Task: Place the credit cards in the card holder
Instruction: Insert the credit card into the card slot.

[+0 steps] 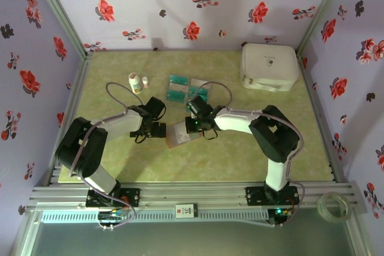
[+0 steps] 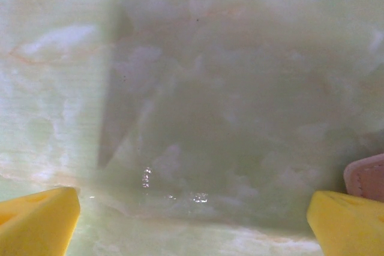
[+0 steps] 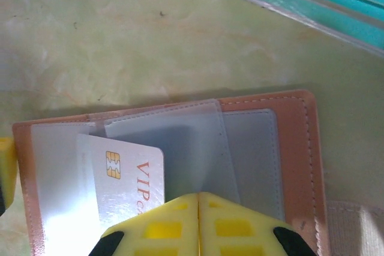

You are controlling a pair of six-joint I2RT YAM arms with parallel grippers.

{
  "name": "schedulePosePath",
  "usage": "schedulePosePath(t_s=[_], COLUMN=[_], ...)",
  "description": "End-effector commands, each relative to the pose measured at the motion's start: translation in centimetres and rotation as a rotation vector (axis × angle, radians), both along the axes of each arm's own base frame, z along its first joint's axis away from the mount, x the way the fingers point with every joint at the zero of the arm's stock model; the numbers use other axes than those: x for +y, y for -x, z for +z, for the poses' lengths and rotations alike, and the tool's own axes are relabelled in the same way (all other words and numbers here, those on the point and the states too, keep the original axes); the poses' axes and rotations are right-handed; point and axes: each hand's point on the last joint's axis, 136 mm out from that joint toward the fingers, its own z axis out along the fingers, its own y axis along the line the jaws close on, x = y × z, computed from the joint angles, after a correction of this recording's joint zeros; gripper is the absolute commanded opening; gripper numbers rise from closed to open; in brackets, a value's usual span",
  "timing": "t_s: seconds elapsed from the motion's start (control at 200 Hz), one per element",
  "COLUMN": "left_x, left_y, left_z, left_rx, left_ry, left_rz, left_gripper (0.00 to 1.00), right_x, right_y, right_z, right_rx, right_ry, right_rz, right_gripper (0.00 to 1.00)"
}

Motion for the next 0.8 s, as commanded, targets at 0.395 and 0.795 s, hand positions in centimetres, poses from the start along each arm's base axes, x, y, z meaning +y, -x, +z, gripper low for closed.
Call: schedulePosePath(t_s=[0.395,0.795], left_x=[-0.8,-1.4], left_y=[-1.2,-3.4], left_z=[-1.0,0.9], left_rx=[-0.007,-0.047], left_ry=[0.017,0.024], left_rz=[-0.009,-0.052], left_gripper=[1.0,1.0], right_x=[2.5,-0.6], right_y=[1.8,3.0], right_z=[-0.9,-0.6], right_rx=[0.019,0.016], right_ry=[0.029,0.057], right_rz=[0.062,-0.027], right_gripper=[0.07,0.05])
